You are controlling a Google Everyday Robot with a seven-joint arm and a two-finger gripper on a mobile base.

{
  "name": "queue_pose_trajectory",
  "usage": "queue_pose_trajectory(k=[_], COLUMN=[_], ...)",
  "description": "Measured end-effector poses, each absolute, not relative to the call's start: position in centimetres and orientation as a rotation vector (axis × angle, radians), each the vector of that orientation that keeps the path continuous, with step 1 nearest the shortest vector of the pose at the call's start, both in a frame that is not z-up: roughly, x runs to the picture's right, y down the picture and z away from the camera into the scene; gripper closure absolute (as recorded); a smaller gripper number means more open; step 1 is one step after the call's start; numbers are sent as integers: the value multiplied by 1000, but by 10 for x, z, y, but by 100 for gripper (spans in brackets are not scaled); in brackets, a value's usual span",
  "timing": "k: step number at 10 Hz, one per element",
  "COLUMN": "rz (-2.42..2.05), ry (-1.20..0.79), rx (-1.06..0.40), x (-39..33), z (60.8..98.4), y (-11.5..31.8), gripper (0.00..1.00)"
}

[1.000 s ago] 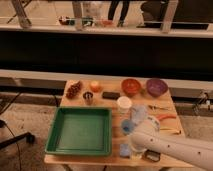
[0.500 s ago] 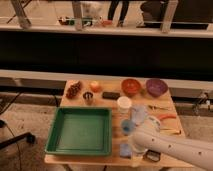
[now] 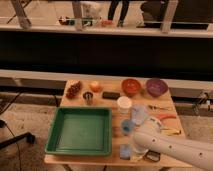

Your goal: Place sponge in paper cup

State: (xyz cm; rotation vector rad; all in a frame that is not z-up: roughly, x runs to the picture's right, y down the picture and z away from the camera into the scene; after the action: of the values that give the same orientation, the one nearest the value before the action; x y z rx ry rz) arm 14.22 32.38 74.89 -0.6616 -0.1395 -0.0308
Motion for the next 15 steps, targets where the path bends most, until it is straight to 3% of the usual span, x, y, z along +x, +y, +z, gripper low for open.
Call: queue_pose_trajectory(k=[4,10,13,15], rz=[-25,-2,-29,-59], ry=[-157,-153,-176,-199], rx=[-650,-616,-599,-611], x=[142,158,142,126], z=[739,670,670,698], y=[312,234,197,177], gripper=[98,100,100,100])
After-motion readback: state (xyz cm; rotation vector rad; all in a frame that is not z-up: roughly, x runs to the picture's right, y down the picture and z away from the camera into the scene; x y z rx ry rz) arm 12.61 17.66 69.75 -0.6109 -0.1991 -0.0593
